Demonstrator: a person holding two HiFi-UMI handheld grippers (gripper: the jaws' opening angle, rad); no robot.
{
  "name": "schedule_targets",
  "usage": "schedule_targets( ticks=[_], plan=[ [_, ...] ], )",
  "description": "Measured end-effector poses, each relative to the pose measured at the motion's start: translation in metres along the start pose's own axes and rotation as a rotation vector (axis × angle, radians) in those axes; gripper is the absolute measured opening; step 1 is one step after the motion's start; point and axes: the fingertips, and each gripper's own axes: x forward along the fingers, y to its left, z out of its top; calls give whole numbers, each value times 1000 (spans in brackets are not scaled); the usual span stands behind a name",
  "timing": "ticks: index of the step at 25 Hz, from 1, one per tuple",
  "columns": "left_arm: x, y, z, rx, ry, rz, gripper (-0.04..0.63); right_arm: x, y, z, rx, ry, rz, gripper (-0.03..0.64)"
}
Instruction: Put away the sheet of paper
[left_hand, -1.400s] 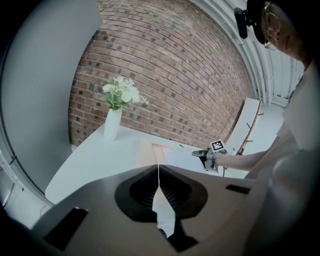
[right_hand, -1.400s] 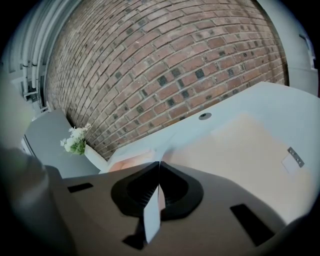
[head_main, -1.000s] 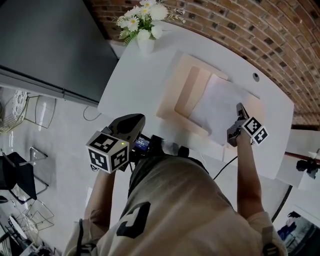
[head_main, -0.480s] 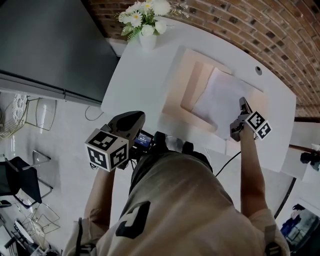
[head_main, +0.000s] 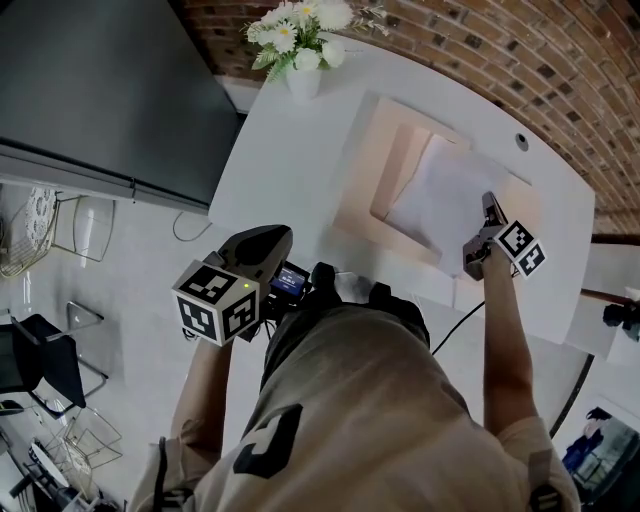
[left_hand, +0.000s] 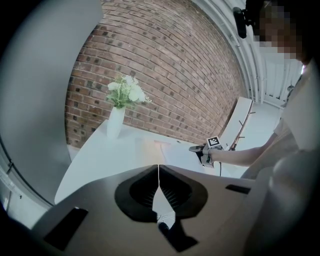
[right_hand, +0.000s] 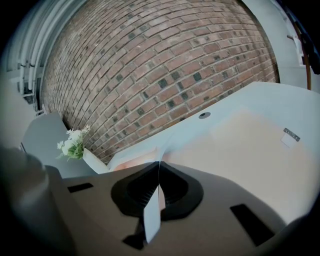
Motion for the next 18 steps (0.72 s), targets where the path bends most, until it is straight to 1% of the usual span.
schedule_targets(
  ticks=[7,18],
  plan=[
    [2,-5,3,12,1,2,20,3,1,-6,22,5,23,24],
    [23,-33,8,8,0,22,20,17,-8,-3,90,40,78,23]
  ],
)
